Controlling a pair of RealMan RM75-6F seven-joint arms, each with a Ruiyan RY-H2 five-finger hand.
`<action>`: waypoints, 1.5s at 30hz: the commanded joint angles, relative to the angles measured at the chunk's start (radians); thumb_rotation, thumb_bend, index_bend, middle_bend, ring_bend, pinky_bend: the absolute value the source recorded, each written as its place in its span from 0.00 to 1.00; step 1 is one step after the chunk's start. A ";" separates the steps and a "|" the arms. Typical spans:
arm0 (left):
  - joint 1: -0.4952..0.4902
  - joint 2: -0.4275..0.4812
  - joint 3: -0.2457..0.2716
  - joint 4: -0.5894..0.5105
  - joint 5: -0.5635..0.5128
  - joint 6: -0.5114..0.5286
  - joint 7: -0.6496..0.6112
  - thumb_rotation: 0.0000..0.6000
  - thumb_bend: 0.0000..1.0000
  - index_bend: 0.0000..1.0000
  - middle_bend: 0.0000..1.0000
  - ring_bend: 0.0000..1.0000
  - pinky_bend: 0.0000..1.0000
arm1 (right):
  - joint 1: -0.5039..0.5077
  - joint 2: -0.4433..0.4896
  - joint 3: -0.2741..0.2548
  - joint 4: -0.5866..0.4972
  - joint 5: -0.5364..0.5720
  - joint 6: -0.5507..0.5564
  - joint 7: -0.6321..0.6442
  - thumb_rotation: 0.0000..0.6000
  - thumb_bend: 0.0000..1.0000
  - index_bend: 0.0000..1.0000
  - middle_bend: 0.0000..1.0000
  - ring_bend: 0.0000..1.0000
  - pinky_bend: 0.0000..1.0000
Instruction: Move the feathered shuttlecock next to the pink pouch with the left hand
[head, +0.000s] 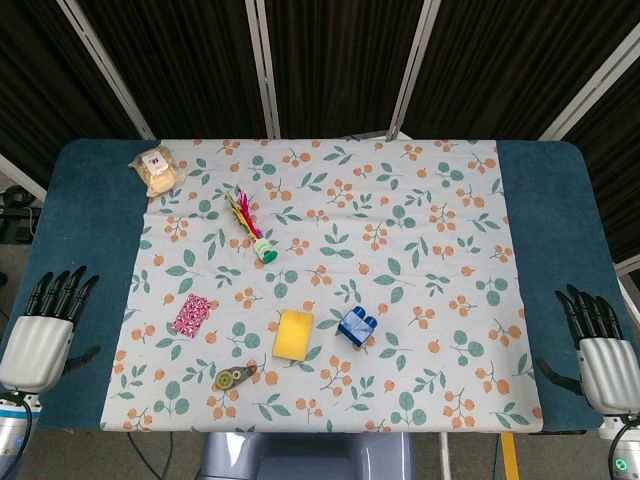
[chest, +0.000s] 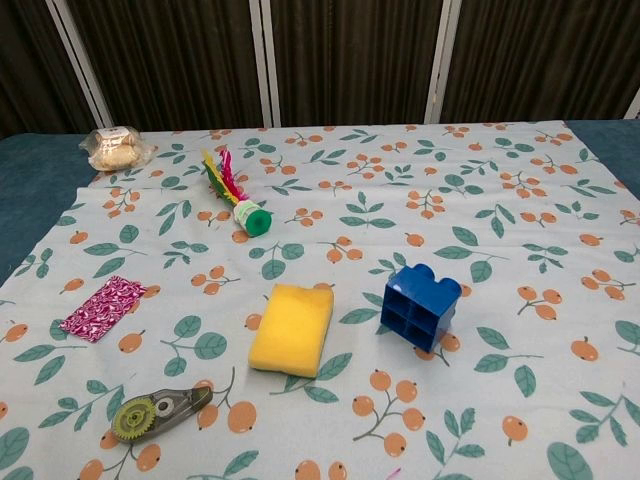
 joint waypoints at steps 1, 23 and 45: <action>0.002 0.001 -0.002 -0.002 -0.001 -0.004 -0.002 1.00 0.14 0.04 0.00 0.00 0.00 | 0.000 0.000 0.000 -0.001 0.000 0.001 -0.001 1.00 0.10 0.05 0.00 0.00 0.00; -0.257 -0.069 -0.240 0.031 -0.253 -0.326 0.088 1.00 0.28 0.34 0.00 0.00 0.00 | 0.001 0.015 -0.004 -0.021 0.015 -0.020 0.011 1.00 0.10 0.05 0.00 0.00 0.00; -0.708 -0.450 -0.329 0.683 -0.437 -0.704 0.345 1.00 0.29 0.43 0.00 0.00 0.00 | -0.004 0.062 -0.005 -0.057 0.055 -0.052 0.071 1.00 0.10 0.05 0.00 0.00 0.00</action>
